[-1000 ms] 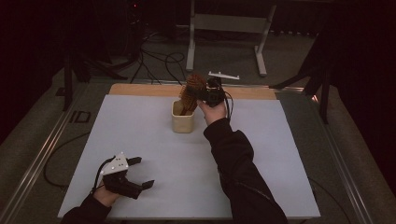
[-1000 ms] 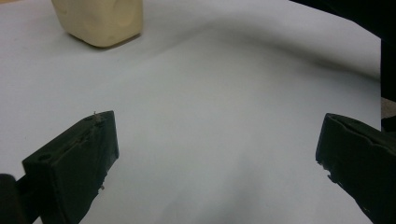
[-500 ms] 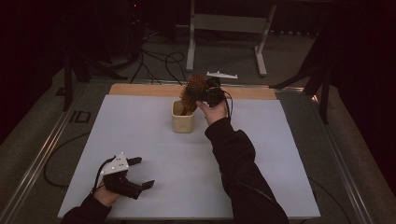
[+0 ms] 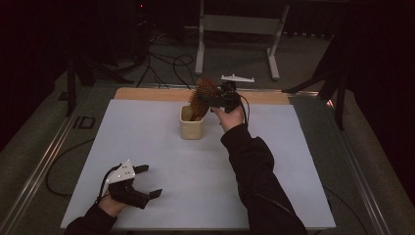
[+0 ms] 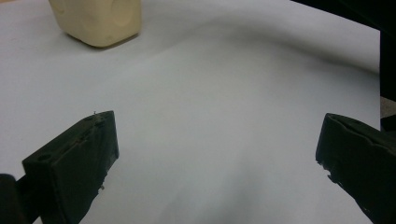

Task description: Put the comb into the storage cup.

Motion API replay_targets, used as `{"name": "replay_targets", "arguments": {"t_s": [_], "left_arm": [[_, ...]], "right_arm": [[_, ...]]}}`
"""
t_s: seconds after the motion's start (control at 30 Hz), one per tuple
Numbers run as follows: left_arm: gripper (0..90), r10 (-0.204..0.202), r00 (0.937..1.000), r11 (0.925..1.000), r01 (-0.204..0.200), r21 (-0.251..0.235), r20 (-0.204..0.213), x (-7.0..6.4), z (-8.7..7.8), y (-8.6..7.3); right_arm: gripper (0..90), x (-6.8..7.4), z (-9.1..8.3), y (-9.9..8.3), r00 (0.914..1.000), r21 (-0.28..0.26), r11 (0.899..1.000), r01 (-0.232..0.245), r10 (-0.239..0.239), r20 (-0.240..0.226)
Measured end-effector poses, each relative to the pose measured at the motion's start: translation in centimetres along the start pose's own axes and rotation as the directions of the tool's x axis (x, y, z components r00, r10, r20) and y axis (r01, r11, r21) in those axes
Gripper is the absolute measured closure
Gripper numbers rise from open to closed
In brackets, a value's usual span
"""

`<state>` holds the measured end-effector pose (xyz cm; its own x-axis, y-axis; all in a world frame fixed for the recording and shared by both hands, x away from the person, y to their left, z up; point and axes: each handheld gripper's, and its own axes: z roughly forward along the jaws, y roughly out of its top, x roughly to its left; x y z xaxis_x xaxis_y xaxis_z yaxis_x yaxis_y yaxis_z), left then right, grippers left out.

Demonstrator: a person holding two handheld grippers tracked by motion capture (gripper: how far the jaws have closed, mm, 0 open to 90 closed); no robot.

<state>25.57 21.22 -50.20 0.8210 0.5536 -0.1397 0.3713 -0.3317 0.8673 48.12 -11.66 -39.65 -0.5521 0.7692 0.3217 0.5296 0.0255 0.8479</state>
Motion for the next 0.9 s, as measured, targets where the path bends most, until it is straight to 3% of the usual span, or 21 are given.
{"name": "replay_targets", "arguments": {"t_s": [0.4,0.9], "left_arm": [[0.0,-0.002,1.0000,1.0000,0.002,-0.001,-0.001,0.0,0.0,0.0],[0.0,0.000,1.0000,1.0000,0.000,-0.003,-0.002,0.0,-0.1,0.0]], "right_arm": [[9.3,-0.2,-0.6,-0.4,0.9981,0.026,0.998,0.061,-0.060,-0.014],[9.3,-0.3,-1.4,-0.7,0.9906,0.045,0.990,0.136,-0.136,0.010]]}}
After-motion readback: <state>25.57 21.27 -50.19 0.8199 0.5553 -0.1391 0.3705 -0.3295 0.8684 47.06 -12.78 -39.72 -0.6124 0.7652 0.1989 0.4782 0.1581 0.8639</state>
